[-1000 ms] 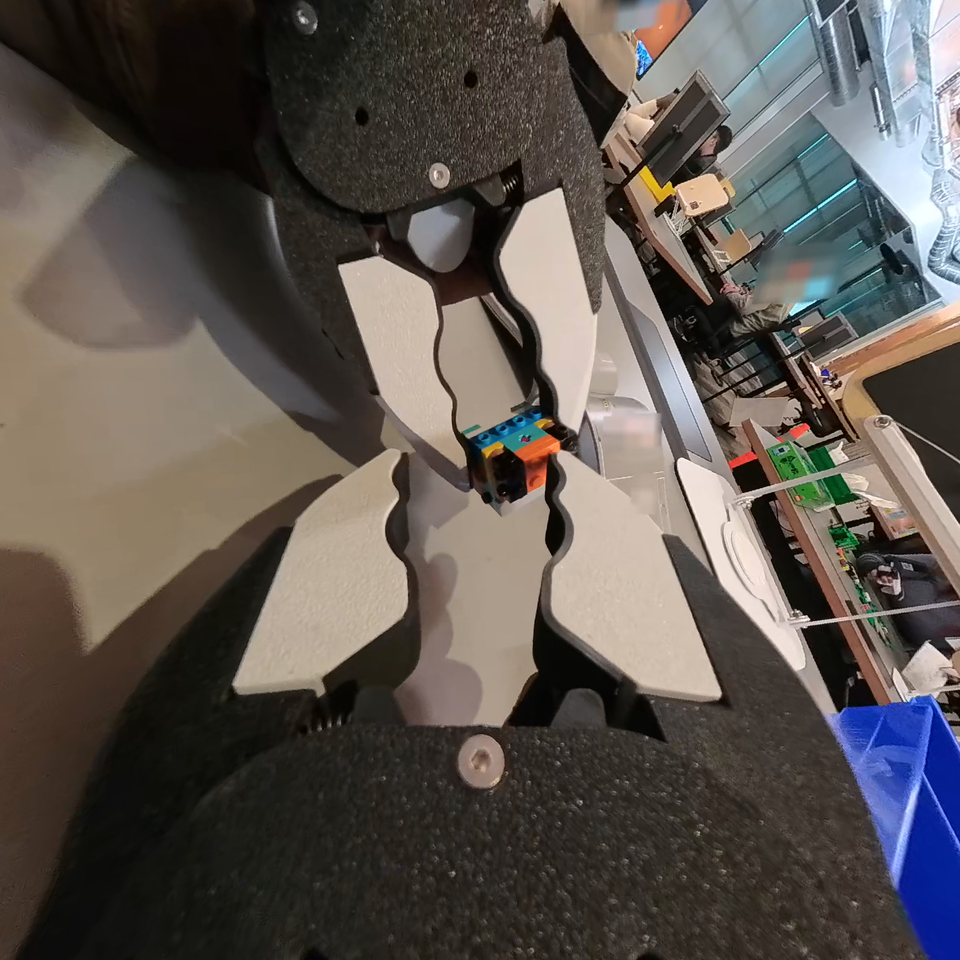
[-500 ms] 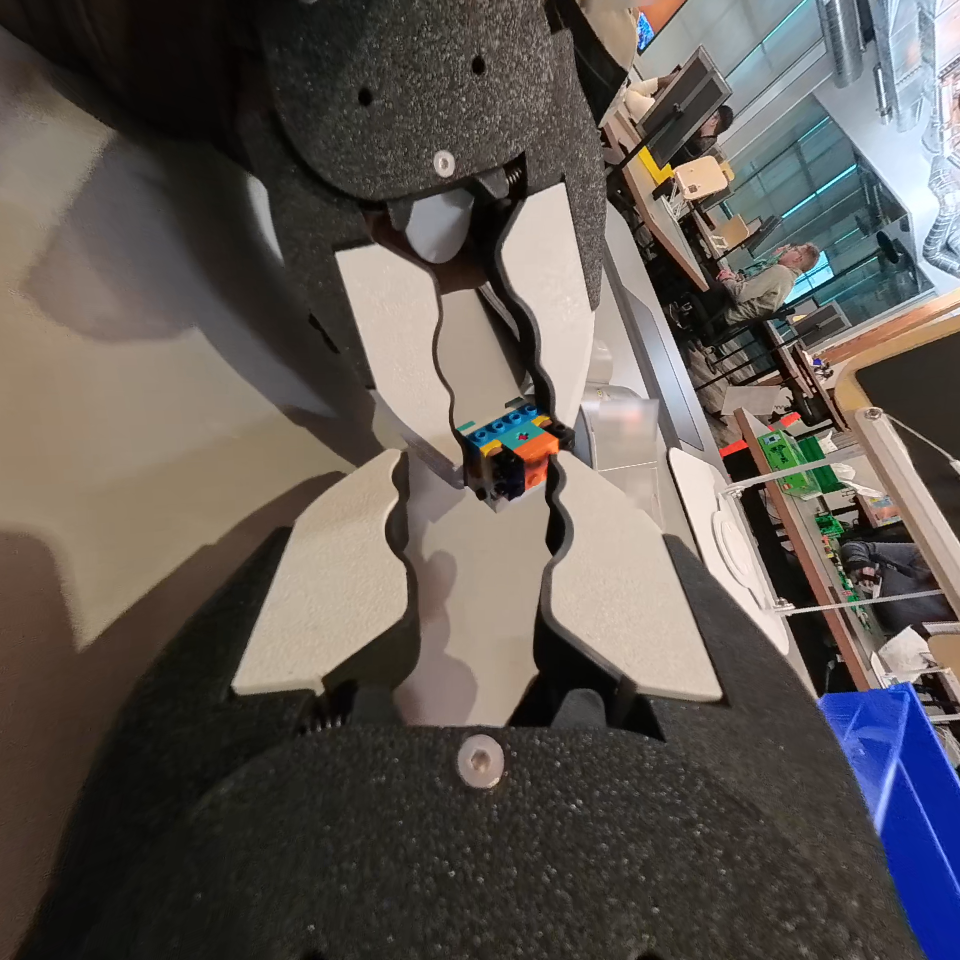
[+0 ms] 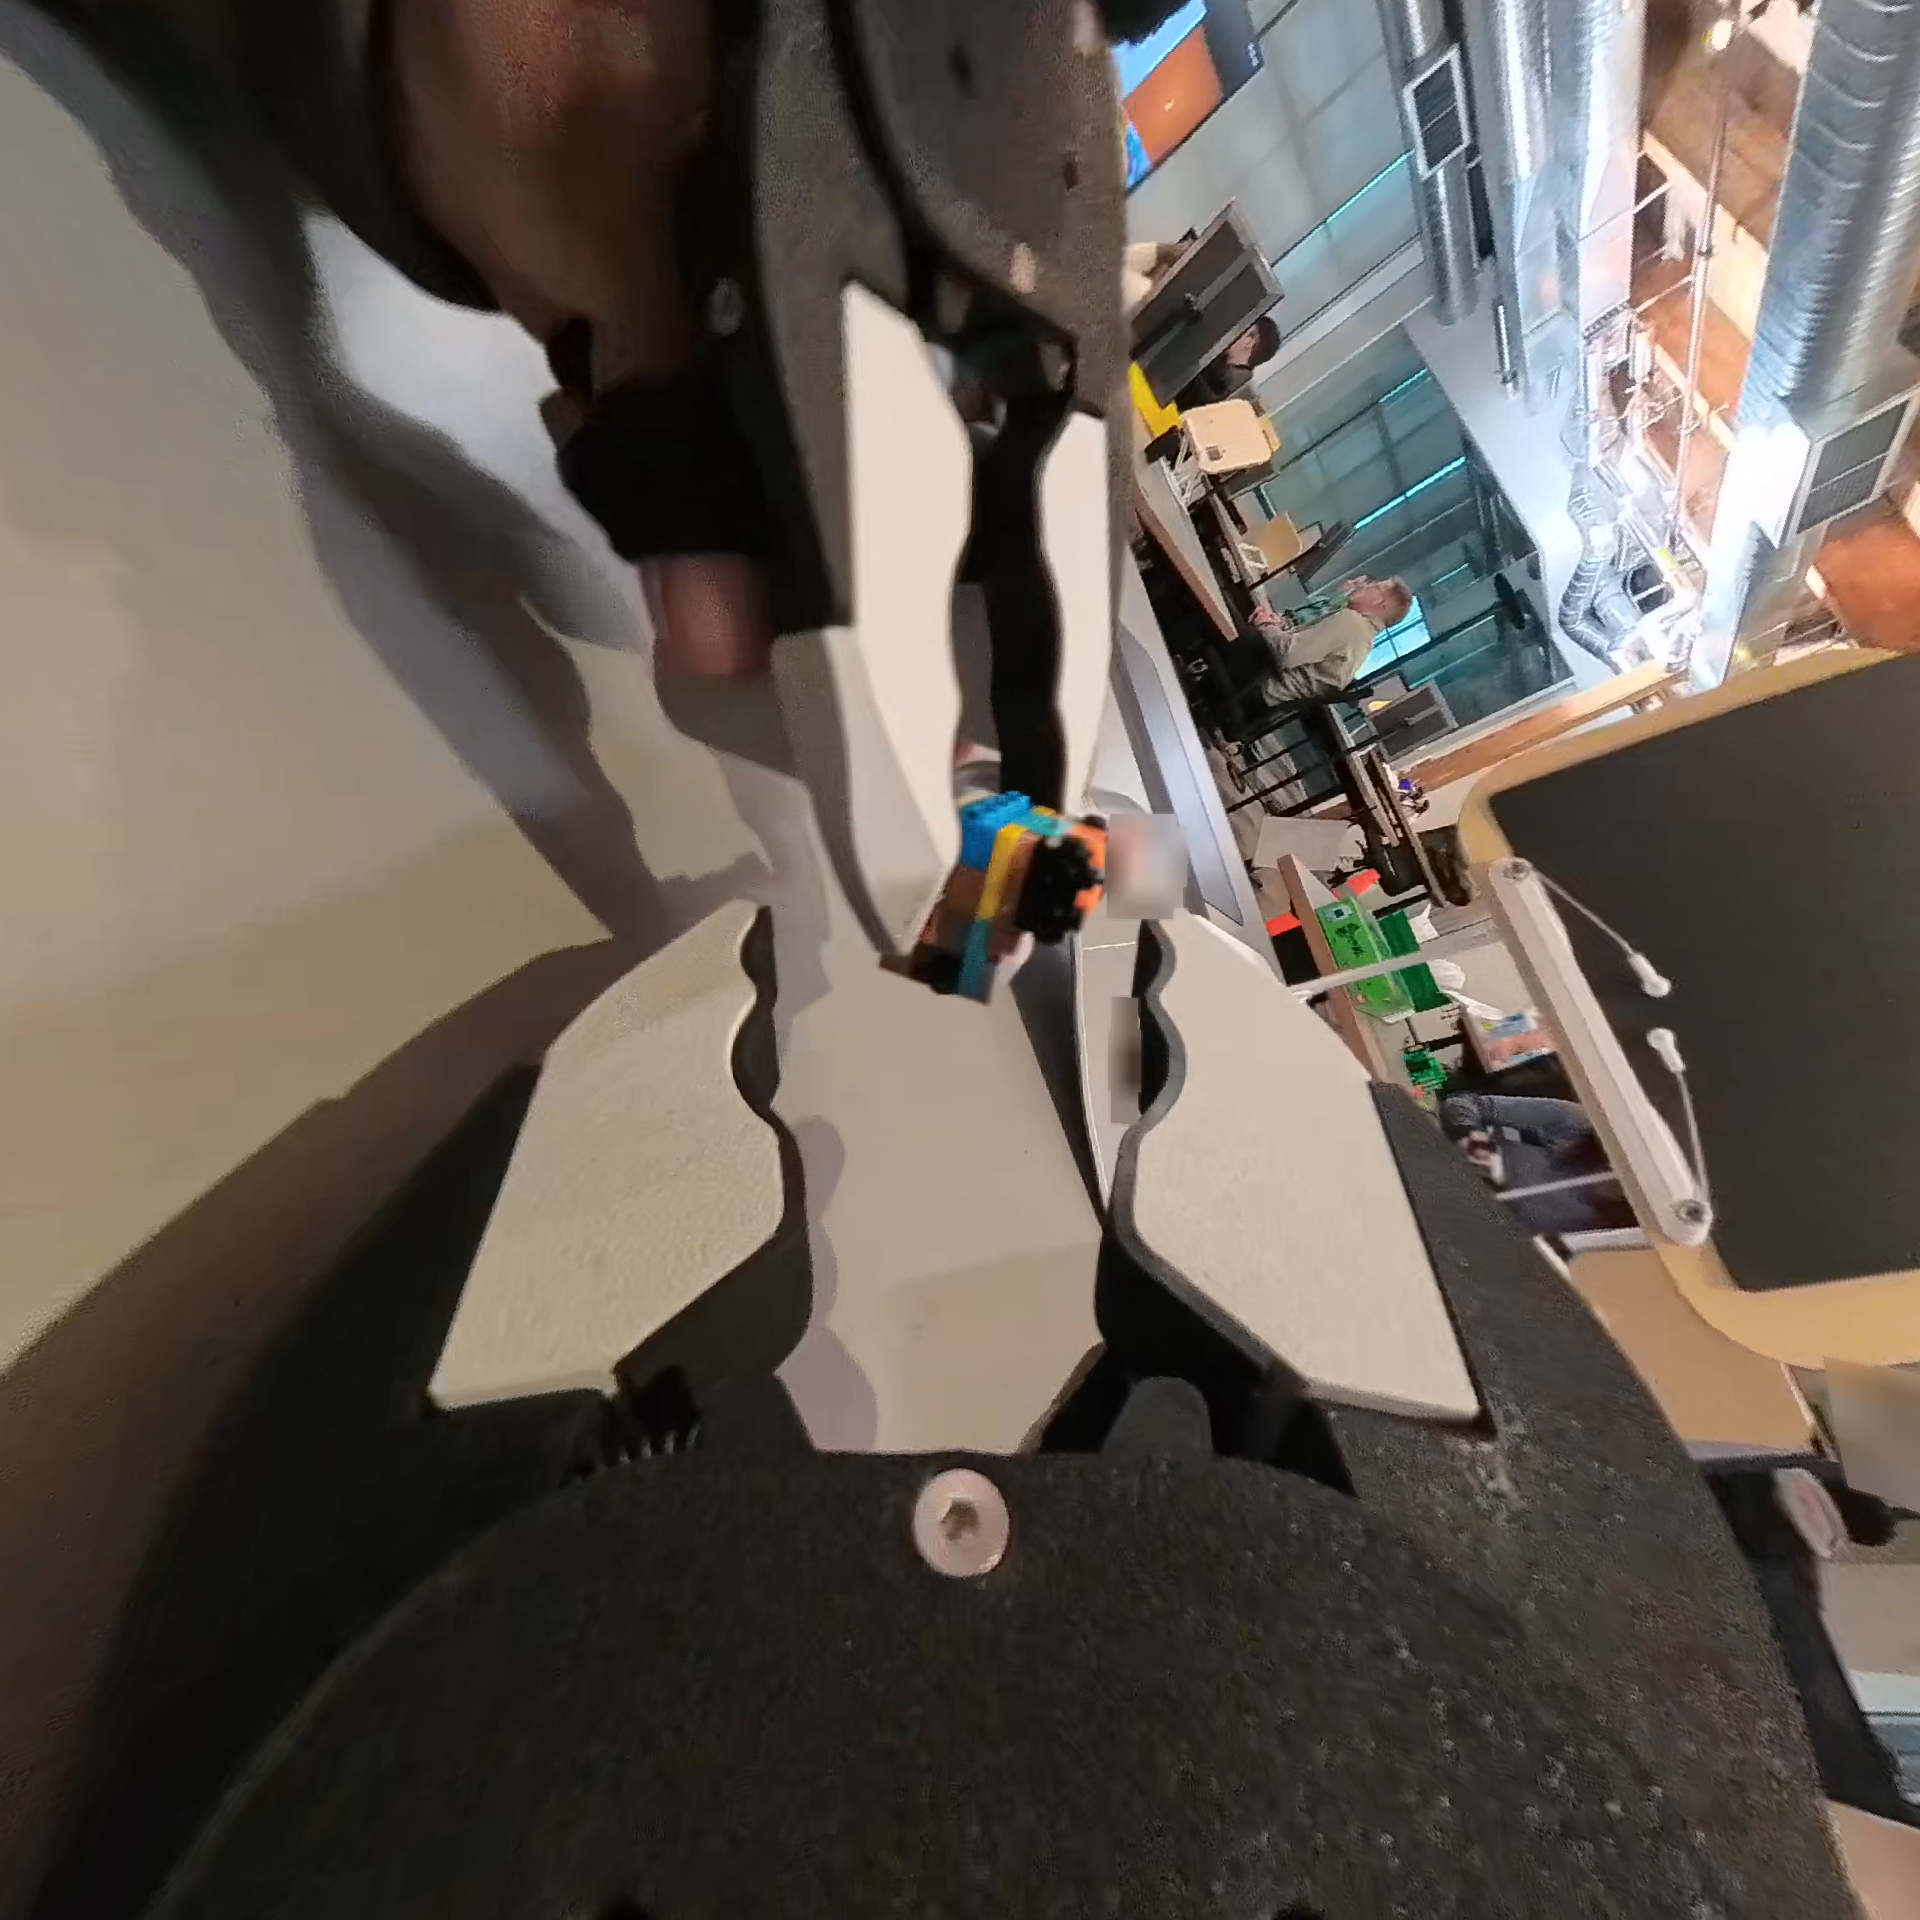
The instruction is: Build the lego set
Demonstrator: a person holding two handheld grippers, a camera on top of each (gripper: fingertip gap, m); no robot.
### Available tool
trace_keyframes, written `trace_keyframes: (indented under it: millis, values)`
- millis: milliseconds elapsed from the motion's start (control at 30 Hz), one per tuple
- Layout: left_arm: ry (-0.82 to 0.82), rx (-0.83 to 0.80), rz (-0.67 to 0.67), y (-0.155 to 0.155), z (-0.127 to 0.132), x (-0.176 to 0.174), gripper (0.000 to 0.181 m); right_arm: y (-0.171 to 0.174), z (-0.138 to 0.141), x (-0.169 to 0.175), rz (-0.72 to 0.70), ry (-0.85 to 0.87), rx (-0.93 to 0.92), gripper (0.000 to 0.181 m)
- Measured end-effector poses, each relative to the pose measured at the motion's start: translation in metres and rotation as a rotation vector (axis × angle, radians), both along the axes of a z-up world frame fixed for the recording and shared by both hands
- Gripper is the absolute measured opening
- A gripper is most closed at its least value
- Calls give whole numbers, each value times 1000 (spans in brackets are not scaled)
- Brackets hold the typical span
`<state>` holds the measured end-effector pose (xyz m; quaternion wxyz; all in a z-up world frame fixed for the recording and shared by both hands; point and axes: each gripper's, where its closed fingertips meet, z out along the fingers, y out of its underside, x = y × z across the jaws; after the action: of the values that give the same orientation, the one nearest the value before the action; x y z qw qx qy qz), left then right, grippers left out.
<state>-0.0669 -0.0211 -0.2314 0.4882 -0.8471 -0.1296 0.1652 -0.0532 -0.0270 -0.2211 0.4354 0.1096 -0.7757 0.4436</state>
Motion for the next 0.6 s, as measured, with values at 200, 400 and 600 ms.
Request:
trace_keyframes:
  millis: [200,400,600]
  values:
    - [-75,46,15,4,2,4,41,-5,3,-4,-48,77,1,61]
    - [-106,70,43,9,0,6,42,-5,2,-12,-106,105,3,48]
    - [-49,196,-152,9,25,19,58,-1,18,0,29,-26,-140,48]
